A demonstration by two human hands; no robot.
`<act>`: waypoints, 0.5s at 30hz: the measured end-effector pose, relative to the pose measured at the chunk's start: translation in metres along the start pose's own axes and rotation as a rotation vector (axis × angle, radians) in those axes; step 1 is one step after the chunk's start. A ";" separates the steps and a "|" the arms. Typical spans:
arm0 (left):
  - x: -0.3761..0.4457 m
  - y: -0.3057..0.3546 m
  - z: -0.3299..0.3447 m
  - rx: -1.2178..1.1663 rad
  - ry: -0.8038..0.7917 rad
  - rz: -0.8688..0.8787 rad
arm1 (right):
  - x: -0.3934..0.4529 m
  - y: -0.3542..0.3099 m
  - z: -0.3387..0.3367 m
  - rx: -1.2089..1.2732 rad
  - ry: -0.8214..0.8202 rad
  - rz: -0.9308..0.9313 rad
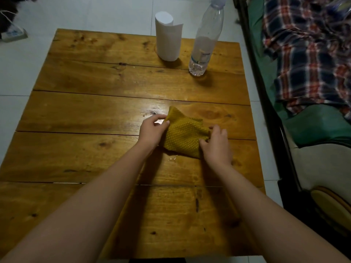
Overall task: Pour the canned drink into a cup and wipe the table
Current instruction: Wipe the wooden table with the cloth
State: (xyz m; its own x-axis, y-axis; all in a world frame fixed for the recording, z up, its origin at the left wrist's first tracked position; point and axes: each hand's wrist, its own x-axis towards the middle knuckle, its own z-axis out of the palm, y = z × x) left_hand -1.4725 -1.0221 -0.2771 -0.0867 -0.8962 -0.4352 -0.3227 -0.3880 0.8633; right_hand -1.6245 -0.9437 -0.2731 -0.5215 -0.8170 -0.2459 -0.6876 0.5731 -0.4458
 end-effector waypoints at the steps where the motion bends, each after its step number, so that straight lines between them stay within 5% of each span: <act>1: 0.003 0.000 -0.001 0.012 0.010 0.032 | 0.000 -0.003 0.001 -0.025 0.060 -0.050; 4: 0.011 -0.005 -0.007 0.092 0.020 0.089 | 0.001 -0.015 0.007 0.049 0.079 -0.283; 7: 0.009 -0.014 -0.020 0.272 0.026 0.155 | 0.005 -0.024 0.022 0.003 -0.118 -0.452; 11: -0.015 -0.038 -0.050 0.802 0.133 0.352 | 0.013 -0.027 0.039 -0.202 -0.324 -0.440; 15: -0.041 -0.067 -0.075 1.099 0.081 0.257 | 0.014 -0.032 0.048 -0.323 -0.301 -0.430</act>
State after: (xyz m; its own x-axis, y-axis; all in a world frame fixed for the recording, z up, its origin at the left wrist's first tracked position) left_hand -1.3767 -0.9755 -0.2984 -0.2214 -0.9488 -0.2254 -0.9611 0.1732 0.2151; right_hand -1.5854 -0.9766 -0.3041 -0.0304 -0.9344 -0.3549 -0.9476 0.1399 -0.2871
